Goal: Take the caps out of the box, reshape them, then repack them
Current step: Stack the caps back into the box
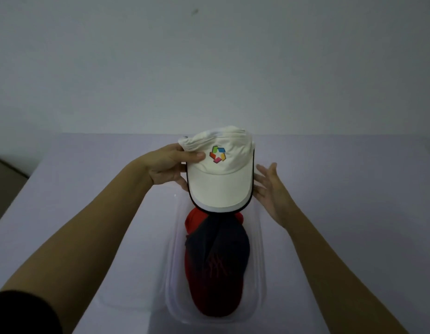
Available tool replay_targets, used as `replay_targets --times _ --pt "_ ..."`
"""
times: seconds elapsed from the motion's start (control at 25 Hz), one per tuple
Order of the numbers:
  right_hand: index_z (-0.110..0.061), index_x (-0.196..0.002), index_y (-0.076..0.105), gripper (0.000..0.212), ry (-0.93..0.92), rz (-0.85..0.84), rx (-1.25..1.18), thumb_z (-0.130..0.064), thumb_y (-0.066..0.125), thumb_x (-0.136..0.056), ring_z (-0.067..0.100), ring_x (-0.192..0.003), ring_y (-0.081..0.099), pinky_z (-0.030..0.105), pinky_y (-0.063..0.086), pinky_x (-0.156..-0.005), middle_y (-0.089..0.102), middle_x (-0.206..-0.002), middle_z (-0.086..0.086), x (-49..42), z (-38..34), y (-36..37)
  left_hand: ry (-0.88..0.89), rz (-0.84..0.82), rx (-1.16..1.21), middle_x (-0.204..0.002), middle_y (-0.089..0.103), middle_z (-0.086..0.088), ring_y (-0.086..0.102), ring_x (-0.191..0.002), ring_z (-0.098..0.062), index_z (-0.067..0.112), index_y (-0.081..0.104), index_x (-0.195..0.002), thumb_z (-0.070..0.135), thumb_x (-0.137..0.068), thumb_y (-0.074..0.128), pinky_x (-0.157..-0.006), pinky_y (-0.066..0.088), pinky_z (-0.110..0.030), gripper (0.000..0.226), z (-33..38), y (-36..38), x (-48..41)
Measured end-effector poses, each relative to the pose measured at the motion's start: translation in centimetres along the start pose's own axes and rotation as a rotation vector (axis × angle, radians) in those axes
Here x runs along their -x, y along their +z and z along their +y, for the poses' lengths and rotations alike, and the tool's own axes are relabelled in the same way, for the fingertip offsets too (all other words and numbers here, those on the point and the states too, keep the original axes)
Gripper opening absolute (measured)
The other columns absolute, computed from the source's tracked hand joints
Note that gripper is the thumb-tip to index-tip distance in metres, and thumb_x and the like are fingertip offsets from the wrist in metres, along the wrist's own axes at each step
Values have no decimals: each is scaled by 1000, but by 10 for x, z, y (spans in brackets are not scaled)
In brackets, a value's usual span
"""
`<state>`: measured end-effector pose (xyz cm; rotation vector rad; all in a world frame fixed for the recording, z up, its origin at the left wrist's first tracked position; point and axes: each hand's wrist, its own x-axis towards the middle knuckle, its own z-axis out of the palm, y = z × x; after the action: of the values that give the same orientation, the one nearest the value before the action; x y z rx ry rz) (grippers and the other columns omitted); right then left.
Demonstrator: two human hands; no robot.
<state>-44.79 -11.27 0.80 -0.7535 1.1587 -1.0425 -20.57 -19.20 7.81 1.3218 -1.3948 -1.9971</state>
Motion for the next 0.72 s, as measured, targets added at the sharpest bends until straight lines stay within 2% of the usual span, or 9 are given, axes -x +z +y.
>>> replay_targets --times 0.08,0.12,0.24,0.32,0.4,0.44,0.52,0.6,0.72 --pt "-18 -148 17 94 170 -101 193 -72 32 -73 25 -135 36 38 25 -114 28 -153 10 1 10 2 67 16 16 -106 71 2 70 -89 -16 22 64 -112 37 -47 91 -59 58 -50 72 2 -23 5" --pt "-20 -149 12 98 236 -182 363 -74 42 -73 25 -139 30 39 23 -115 22 -155 9 0 15 3 94 31 29 -107 71 2 70 -89 -16 21 64 -113 39 -42 92 -59 58 -49 78 2 -32 6" --pt "-20 -149 -6 122 422 -403 823 -48 79 -65 26 -143 19 38 23 -115 11 -158 8 -9 26 13 130 74 66 -113 69 -1 69 -94 -18 20 61 -119 38 -45 91 -63 57 -51 81 3 -43 0" --pt "-16 -149 -1 133 483 -456 971 -46 87 -54 28 -140 26 41 29 -113 21 -154 7 -14 30 21 143 111 64 -118 67 -5 66 -103 -22 16 57 -123 29 -59 87 -70 57 -54 72 -3 -41 -8" --pt "-17 -141 26 131 434 -472 1027 -60 88 -34 27 -127 45 42 44 -103 42 -140 2 -18 36 25 171 155 35 -122 63 -8 61 -112 -27 14 53 -124 18 -73 77 -76 56 -54 56 -17 -36 -17" --pt "-18 -134 33 127 397 -481 1047 -63 87 -29 24 -120 51 41 48 -98 48 -133 1 -18 40 24 191 176 23 -121 63 -8 60 -113 -28 14 51 -121 15 -75 74 -77 56 -51 51 -25 -34 -21" --pt "-19 -133 30 115 329 -510 1078 -55 88 -41 20 -116 51 41 49 -97 48 -129 0 -6 40 23 243 189 2 -112 62 -7 63 -105 -25 16 50 -111 9 -74 74 -74 56 -43 44 -40 -30 -25" --pt "-19 -134 25 105 216 -533 1085 -44 88 -54 18 -117 50 38 47 -99 46 -129 -1 9 37 24 279 159 -33 -98 57 -4 61 -87 -16 17 48 -102 4 -75 72 -65 52 -32 39 -54 -25 -27" --pt "-22 -141 14 113 69 -559 1069 -43 86 -57 14 -123 44 33 42 -104 39 -138 -3 28 35 27 233 68 -99 -91 55 0 57 -81 -13 18 48 -100 1 -79 69 -64 47 -32 34 -73 -17 -29"
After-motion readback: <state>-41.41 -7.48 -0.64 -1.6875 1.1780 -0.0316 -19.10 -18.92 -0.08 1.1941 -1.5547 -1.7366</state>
